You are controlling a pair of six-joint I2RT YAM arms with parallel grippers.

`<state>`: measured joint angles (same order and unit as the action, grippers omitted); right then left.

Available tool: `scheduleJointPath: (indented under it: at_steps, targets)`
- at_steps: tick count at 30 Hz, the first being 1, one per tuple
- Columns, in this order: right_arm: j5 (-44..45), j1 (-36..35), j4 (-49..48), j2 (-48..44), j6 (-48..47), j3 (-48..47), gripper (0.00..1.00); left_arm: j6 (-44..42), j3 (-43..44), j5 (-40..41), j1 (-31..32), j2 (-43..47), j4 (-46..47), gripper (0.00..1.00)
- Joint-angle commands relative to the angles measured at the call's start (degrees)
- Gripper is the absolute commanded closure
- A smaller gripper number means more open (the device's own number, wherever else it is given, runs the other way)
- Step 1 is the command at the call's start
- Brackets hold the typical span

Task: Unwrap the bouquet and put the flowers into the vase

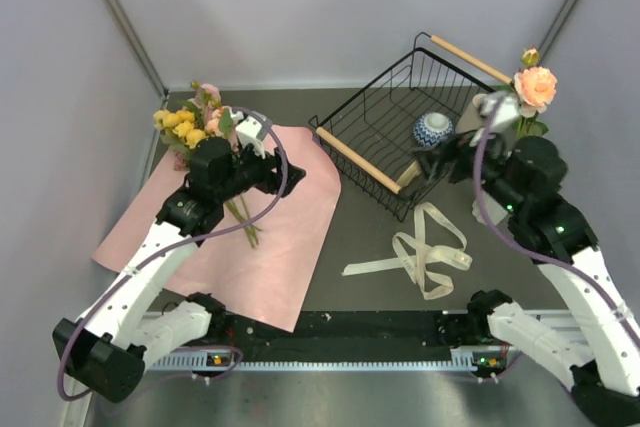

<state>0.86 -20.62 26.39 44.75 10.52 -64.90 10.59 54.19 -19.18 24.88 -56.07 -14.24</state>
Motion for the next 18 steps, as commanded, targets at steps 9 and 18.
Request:
scheduleJointPath:
  at_steps: [9,18]
  targets:
    - [-19.07,-32.81,-17.94,19.92,2.91,3.98,0.17,11.28,-1.54,16.65,-12.18,1.58,-7.55,0.25]
    - [-16.07,-33.08,-22.52,35.12,8.72,0.48,0.23,16.15,-3.67,2.57,-31.65,-9.91,-10.19,0.38]
